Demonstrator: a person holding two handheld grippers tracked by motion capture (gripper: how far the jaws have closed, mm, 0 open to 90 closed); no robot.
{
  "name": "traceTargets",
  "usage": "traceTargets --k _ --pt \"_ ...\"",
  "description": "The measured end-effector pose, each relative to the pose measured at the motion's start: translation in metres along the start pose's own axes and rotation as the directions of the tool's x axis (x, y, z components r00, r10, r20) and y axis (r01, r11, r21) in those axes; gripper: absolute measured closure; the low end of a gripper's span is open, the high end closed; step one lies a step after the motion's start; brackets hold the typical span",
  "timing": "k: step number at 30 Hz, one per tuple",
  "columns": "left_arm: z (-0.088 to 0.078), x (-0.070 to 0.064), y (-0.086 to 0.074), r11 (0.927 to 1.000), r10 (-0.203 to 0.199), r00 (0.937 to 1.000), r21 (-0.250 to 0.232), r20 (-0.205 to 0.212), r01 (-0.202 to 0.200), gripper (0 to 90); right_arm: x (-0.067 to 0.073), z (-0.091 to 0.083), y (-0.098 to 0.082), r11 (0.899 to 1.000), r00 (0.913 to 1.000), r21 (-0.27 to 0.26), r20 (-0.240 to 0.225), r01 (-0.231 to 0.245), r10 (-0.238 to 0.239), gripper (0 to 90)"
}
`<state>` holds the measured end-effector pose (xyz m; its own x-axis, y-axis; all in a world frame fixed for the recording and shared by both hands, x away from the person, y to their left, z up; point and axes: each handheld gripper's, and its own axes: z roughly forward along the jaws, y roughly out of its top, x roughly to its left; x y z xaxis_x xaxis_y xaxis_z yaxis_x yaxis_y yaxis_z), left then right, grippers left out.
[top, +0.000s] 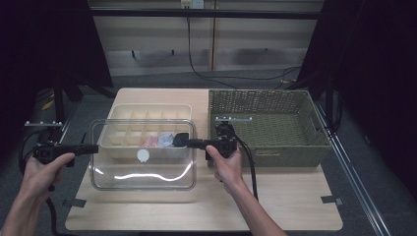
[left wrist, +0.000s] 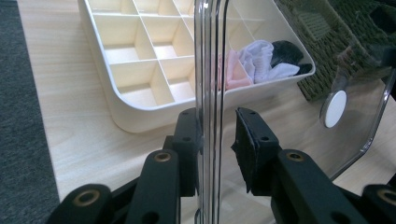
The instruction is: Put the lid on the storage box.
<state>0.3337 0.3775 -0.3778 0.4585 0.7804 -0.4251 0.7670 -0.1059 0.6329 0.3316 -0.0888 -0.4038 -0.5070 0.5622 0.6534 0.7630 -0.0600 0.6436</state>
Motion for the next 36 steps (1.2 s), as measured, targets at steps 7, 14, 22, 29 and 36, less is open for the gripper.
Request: traceTargets --k 7,14,22,29,36 --pt "0.001 0.002 0.007 0.9999 -0.014 0.9999 -0.007 -0.002 0.014 70.8 0.001 0.003 0.009 1.000 0.9999 -0.001 0.010 0.006 -0.006 76.1" --pt "0.000 0.004 0.019 0.9997 -0.021 0.9998 -0.014 -0.005 0.021 70.7 0.002 0.005 0.021 1.000 0.9998 -0.010 0.018 0.006 -0.005 76.0" --pt "0.003 0.008 0.031 0.9996 -0.025 0.9996 -0.017 -0.016 0.025 70.7 0.000 0.010 0.033 1.000 0.9997 -0.013 0.025 0.001 -0.001 75.9" --pt "0.006 0.011 0.040 0.9993 -0.031 0.9994 -0.022 -0.018 0.031 70.9 -0.004 0.013 0.043 1.000 0.9993 -0.021 0.037 0.001 0.000 75.4" --pt "0.011 0.011 0.051 0.9998 -0.017 0.9987 -0.014 -0.048 0.016 70.7 -0.009 0.019 0.054 1.000 0.9983 -0.011 0.058 -0.002 0.002 74.3"
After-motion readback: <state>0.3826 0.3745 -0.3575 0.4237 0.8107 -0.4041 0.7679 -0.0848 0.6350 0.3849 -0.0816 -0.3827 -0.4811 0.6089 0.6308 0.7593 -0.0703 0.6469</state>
